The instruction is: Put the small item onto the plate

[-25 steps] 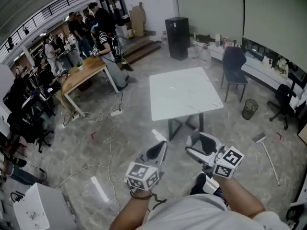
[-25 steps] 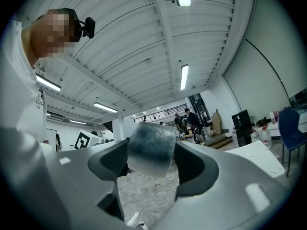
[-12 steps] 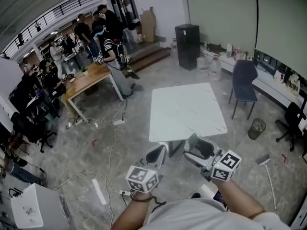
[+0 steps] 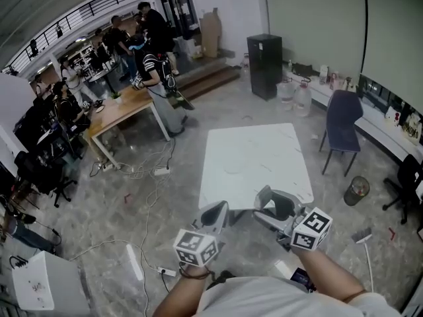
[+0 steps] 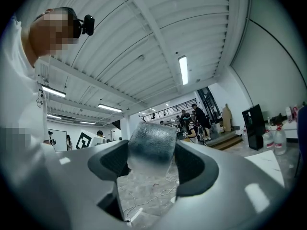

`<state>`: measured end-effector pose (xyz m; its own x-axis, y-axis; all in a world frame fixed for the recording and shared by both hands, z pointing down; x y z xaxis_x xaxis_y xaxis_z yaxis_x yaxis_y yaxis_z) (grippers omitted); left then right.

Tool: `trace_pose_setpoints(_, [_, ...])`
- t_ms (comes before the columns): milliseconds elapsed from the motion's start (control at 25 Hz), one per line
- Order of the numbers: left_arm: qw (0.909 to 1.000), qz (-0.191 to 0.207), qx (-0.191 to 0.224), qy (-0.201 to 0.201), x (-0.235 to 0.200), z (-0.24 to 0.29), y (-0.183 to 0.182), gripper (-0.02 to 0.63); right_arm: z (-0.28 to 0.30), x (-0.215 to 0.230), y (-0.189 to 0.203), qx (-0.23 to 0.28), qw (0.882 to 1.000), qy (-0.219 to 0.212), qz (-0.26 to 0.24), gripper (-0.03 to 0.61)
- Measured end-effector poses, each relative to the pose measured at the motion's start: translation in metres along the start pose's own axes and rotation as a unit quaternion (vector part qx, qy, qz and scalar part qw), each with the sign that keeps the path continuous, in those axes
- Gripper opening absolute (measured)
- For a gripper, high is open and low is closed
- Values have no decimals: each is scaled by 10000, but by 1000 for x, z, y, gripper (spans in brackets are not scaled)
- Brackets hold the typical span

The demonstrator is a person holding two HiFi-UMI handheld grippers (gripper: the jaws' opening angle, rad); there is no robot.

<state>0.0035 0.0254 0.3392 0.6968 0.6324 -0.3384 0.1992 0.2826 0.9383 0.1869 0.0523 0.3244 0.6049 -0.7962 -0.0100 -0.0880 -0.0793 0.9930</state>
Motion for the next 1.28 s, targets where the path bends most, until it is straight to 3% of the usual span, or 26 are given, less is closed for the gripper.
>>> trace_pose_setpoints(240, [9999,-74,-63,72,-45,52,-6,6,38,47,19,-100,9999,17,62,296])
trace_pose_setpoints(720, [9981,-187,-250,536,-194,166,-68,6,181,155,39,-207,9983,539,110,296])
trace_pose_setpoints(1280, [9954,-265,-333,859,-323,223,-103,6,299,222,66,-413,9949,916,57,296])
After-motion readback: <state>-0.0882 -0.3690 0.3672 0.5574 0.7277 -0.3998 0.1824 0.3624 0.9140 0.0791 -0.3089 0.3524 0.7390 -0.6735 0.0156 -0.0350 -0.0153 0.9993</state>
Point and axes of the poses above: the fingertips, and each gripper's own axes: z forward along the fingers, x to its right, y out of its underside, the point moved 6 cm from there along -z, backward along the fingers, and after that the axes turned 13 degrees about -z, right-handed, at the moved point
